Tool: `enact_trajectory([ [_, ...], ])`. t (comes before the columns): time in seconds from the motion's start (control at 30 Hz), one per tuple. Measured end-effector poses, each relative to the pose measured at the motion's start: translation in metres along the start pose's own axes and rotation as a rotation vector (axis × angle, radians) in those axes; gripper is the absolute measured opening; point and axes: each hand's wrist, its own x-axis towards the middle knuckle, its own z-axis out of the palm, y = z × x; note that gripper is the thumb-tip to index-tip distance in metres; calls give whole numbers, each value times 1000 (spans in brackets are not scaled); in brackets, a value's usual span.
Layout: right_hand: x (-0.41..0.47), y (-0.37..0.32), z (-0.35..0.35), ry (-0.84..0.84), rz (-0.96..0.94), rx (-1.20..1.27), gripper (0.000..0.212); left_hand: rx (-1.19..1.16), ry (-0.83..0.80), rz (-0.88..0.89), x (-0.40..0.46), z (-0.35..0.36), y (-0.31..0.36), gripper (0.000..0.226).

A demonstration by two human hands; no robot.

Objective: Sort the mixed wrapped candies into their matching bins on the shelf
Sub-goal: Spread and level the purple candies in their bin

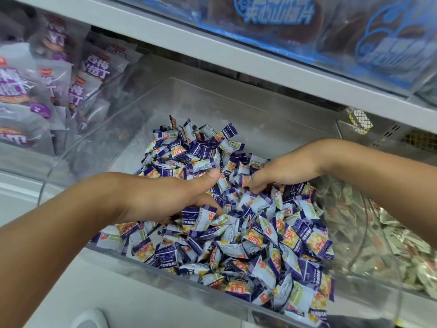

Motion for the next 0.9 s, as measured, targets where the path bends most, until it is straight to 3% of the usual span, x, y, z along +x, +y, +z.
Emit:
enact_trajectory([
  [0.1,8,-7,-2,28,-135,58,54,70,-91,35,-7,5,1,74],
  [0.3,5,-6,-4,211,-403,377,47,60,-29,15,1,3,7,69],
  [0.37,-6,0,-8,261,-417,422,45,65,-23,6,1,2,5,70],
  [0.5,-14,17,-12,411,-305,232,36,70,-8,-20,2,1,6,63],
  [0.63,-6,18,4,185,-298,-102,39,91,8,-59,2,4,11,79],
  [0.8,-29,6,15,4,-394,-63,51,57,117,-37,3,10,12,67],
  [0.9,-41,4,23,-8,-404,-45,46,55,186,-39,6,9,9,65],
])
